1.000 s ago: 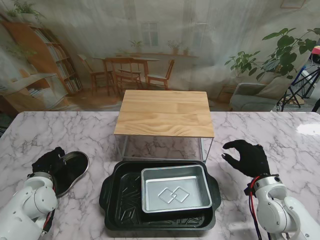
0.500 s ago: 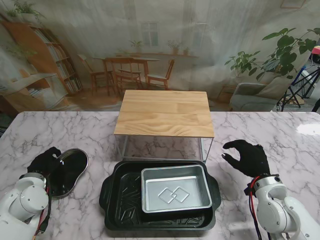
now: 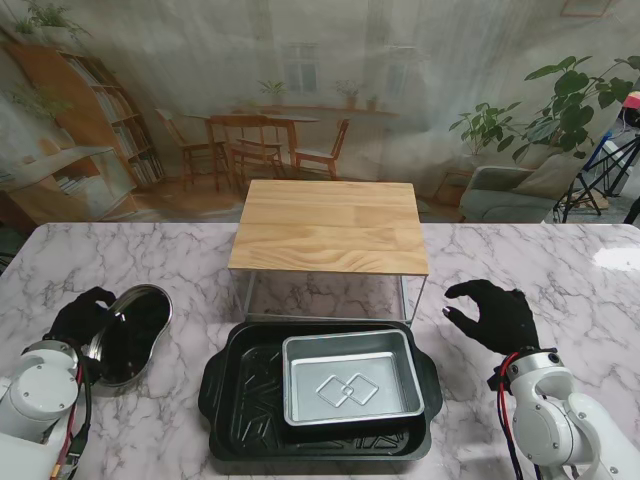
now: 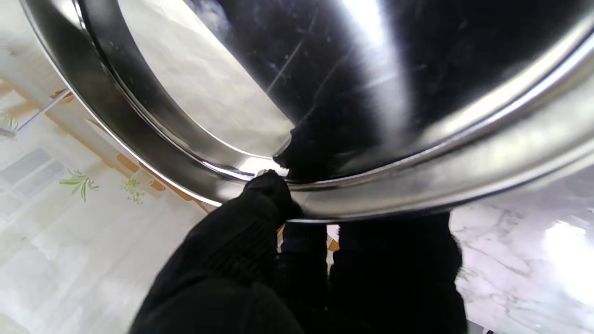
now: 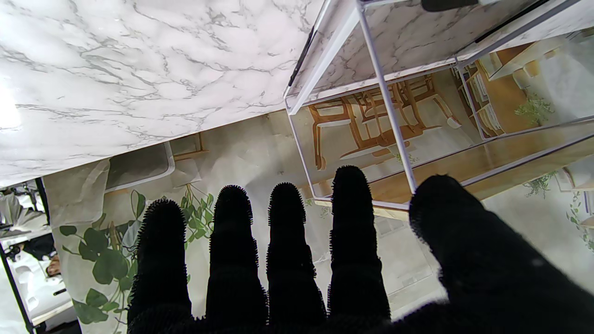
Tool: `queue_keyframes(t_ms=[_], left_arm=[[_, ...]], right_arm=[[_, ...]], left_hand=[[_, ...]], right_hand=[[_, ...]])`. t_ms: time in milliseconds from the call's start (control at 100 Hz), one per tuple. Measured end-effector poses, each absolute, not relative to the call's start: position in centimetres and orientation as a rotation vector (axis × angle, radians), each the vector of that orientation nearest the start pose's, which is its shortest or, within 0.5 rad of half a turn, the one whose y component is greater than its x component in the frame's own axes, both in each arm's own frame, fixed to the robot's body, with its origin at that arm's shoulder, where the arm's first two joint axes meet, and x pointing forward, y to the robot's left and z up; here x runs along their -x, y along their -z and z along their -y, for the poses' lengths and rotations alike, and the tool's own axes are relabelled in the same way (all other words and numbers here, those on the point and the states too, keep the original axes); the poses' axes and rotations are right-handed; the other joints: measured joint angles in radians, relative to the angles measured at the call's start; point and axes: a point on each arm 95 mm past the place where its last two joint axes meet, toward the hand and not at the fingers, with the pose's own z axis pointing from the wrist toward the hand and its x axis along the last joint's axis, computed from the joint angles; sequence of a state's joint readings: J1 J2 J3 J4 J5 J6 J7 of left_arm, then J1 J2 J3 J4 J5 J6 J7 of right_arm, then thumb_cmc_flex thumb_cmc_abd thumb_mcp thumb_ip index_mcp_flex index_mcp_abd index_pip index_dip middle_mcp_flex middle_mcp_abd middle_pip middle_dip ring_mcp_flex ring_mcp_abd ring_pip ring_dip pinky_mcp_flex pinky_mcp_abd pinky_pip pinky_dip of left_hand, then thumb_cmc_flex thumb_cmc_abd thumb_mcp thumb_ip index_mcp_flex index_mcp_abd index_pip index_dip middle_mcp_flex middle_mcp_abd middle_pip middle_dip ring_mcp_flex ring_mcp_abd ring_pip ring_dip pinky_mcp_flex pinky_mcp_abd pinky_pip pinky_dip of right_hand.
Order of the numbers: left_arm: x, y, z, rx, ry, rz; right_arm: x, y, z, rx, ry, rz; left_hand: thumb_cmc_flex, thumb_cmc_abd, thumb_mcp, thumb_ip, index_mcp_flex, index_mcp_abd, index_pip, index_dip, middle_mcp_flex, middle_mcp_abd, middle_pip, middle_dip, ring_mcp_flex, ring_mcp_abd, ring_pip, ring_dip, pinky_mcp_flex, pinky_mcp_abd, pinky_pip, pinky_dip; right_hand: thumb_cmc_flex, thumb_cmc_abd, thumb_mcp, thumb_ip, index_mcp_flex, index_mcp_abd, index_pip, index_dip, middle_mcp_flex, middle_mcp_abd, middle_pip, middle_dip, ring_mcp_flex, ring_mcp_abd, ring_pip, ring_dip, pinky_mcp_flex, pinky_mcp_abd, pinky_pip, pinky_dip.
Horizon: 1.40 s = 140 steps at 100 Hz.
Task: Stack the baking trays onto the shelf
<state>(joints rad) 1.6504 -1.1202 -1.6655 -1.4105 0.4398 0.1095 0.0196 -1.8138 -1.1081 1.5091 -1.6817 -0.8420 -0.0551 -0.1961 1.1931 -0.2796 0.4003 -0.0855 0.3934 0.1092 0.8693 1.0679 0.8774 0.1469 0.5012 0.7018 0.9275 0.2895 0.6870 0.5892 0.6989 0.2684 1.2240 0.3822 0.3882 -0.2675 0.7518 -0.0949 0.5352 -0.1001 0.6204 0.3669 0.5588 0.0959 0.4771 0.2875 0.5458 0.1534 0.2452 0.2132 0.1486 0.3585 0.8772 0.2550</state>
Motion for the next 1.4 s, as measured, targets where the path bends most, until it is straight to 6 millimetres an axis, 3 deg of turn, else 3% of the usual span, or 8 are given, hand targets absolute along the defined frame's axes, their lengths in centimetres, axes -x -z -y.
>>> queue_keyframes(t_ms=[360,550,850,1170,1400], left_arm=[[-37.4,32.7,-19.7,2.001,1.398,-0.739],[-35.6,31.0,-19.9,1.999,1.399,-0.797],[-32.8,30.3,-19.5,2.019,1.381,-0.924],[-32.4,28.7,-17.0,2.025,1.419,-1.115],[-32.1,28.4,-15.9,2.015,1.45,-1.155]], right_arm=[[-35.6,32.0,9.3,-1.36,-1.518,-1.116],[-35.7,31.9,9.3,-1.359,-1.521,-1.111],[-35.6,31.8,9.4,-1.357,-1.523,-1.103],[-35.6,31.8,9.5,-1.358,-1.522,-1.097],[-35.4,31.7,9.8,-1.354,-1.525,-1.082]], left_hand=[[0.0,-0.008,0.013,0.0,0.01,0.01,-0.011,0.0,0.0,0.01,0.0,0.0,0.0,0.009,0.0,0.001,0.0,0.011,0.002,0.0],[0.0,-0.008,0.014,0.0,0.011,0.01,-0.013,0.0,0.0,0.011,0.0,0.0,0.0,0.009,0.0,0.001,0.0,0.011,0.002,0.0],[0.0,-0.009,0.015,0.0,0.012,0.02,-0.017,-0.009,0.011,0.022,-0.002,0.0,0.0,0.016,0.0,0.001,0.0,0.017,0.013,0.0],[0.0,-0.011,0.015,0.0,0.022,0.02,-0.025,-0.011,0.011,0.022,-0.002,0.0,0.0,0.018,0.0,0.001,0.0,0.021,0.013,0.0],[0.0,-0.011,0.015,0.0,0.022,0.021,-0.026,-0.012,0.011,0.023,-0.002,0.0,0.0,0.019,0.0,0.001,0.0,0.021,0.013,0.0]], right_hand=[[0.0,0.0,0.0,0.0,0.0,0.0,0.0,0.0,0.0,0.0,0.0,0.0,0.0,0.0,0.0,0.0,0.0,0.0,0.0,0.0],[0.0,0.0,0.0,0.0,-0.002,0.0,0.0,0.0,0.0,0.001,0.001,0.0,0.0,0.0,0.0,0.0,0.0,0.0,0.0,0.0],[0.0,0.0,-0.002,0.0,-0.002,0.0,0.0,0.0,0.0,0.001,0.001,0.0,0.0,0.0,0.0,0.0,0.0,0.0,0.0,0.0],[0.0,0.0,-0.002,0.0,-0.002,0.0,0.0,0.0,0.0,0.001,0.001,0.0,0.0,0.0,0.0,0.0,0.0,0.0,0.0,0.0],[0.0,0.0,-0.002,0.0,-0.003,0.0,0.0,0.0,0.0,0.001,0.001,0.0,0.0,0.001,0.0,0.0,0.0,0.0,0.0,0.0]])
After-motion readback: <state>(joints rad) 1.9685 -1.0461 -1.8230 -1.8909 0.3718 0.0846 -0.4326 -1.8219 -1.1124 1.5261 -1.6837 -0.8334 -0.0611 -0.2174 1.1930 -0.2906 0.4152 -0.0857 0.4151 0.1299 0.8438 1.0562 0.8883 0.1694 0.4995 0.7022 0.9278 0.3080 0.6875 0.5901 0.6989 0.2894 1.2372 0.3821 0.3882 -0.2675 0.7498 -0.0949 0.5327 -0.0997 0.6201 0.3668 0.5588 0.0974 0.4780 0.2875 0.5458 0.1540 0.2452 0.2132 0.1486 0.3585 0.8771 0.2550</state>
